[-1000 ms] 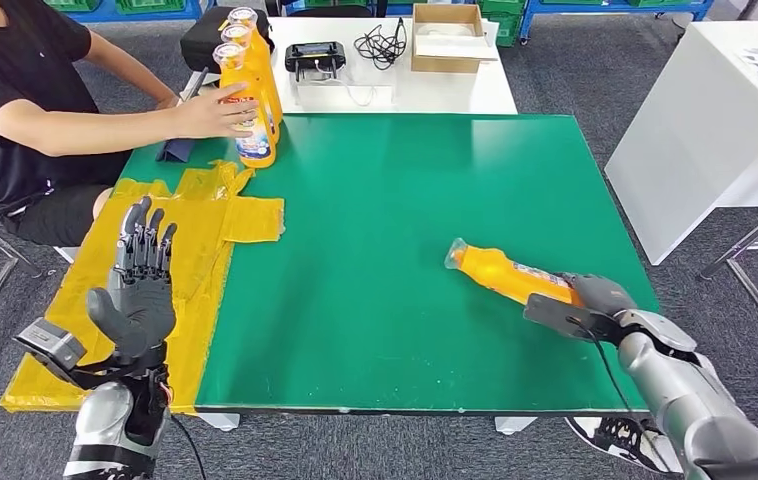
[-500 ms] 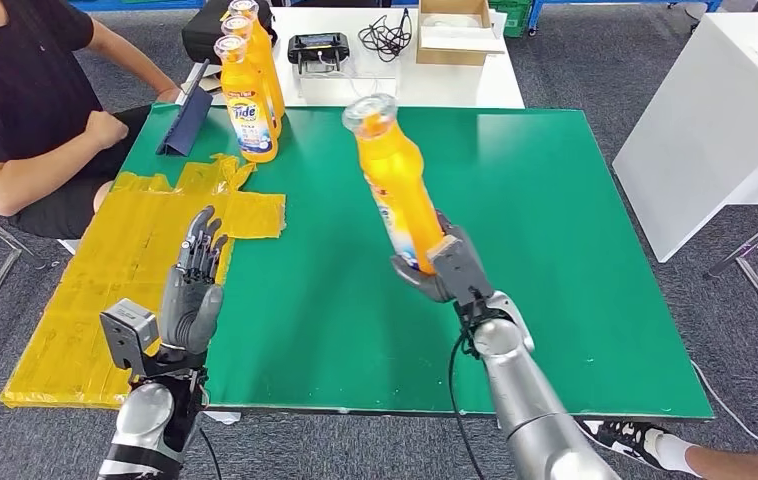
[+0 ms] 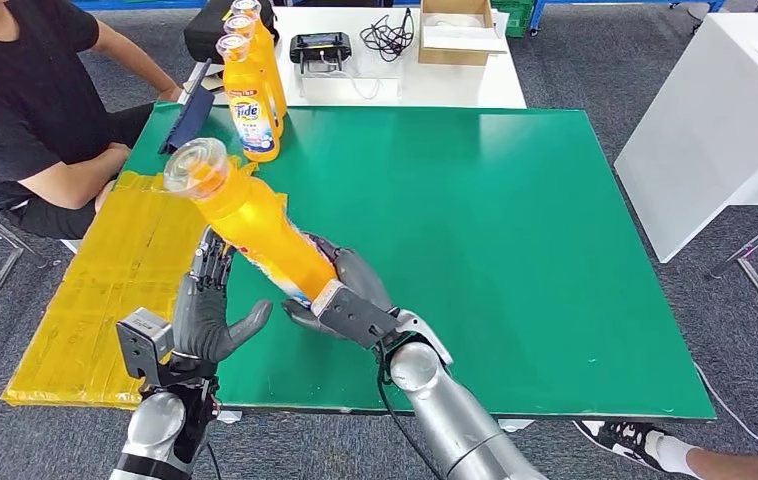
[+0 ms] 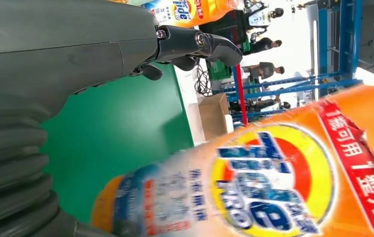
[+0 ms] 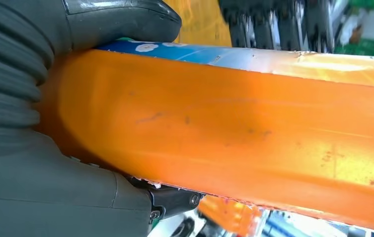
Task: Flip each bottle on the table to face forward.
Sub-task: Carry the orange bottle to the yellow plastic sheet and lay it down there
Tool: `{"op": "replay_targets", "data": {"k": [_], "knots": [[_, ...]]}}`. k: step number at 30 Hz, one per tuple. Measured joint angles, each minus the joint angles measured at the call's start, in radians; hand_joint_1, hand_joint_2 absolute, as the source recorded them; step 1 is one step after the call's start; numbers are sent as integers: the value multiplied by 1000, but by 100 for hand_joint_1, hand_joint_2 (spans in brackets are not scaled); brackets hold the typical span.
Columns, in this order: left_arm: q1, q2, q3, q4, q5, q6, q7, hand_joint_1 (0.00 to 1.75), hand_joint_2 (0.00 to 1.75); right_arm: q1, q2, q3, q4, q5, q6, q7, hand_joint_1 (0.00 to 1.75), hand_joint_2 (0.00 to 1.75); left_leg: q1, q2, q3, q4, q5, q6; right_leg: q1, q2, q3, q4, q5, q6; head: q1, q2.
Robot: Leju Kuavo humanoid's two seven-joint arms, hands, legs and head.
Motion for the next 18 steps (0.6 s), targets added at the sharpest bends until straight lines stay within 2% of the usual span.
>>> {"op": "replay_targets", "data": {"k": [4, 12, 18], "knots": [[2, 0, -4, 0, 23, -5, -1, 0, 175, 3, 4, 107, 41, -67, -22, 20, 175, 175, 0, 0, 0, 0, 0, 0, 0, 0, -1, 0, 0, 0, 0, 0], [42, 1, -19, 0, 83, -14, -2, 0, 175, 6, 4, 410, 193, -250, -61, 51, 175, 175, 0, 1, -1, 0, 0, 0, 0, 0, -2, 0, 0, 0, 0, 0], [86, 7, -19, 6, 134, -39, 12, 0, 175, -12, -3, 524, 270, -276, -60, 55, 175, 175, -2, 1, 0, 0, 0, 0, 0, 1, -3, -1, 0, 0, 0, 0]]}}
